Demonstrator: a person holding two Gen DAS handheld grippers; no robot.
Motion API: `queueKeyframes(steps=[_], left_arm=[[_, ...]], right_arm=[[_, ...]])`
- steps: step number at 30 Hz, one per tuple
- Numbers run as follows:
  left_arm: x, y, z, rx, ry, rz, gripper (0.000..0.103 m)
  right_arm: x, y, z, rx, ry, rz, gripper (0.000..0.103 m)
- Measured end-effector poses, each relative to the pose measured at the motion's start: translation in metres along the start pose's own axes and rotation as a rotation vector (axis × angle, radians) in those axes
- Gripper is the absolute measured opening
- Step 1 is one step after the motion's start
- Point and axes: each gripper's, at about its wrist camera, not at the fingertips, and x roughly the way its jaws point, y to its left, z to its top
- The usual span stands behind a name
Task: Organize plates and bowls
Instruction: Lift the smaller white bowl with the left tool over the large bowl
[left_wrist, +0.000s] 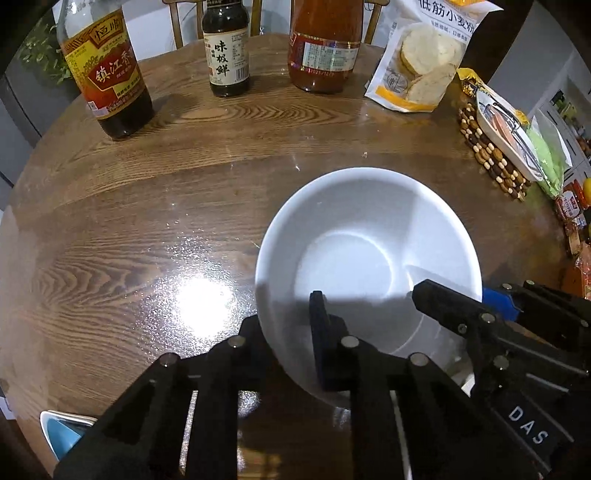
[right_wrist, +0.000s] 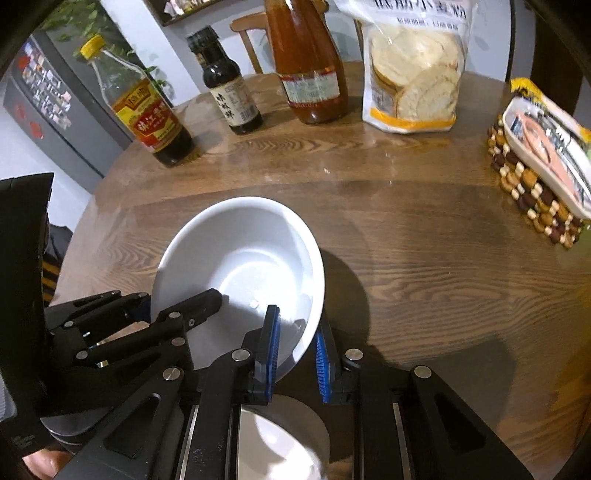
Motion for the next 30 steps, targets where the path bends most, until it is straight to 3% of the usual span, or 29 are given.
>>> queueKeyframes(steps=[12,30], left_arm=[[-0.049,-0.005,-0.009,0.044,-0.145,0.038,0.017],[-0.099,-0.032,-0.055,0.13,-0.235,0.021,0.018]], right_arm=[[-0.046,0.016,-0.01,-0.026,-0.12,-0.021,0.021],[-0.105,0.029,-0.061,-0.023,-0.197,-0.068,0.021]])
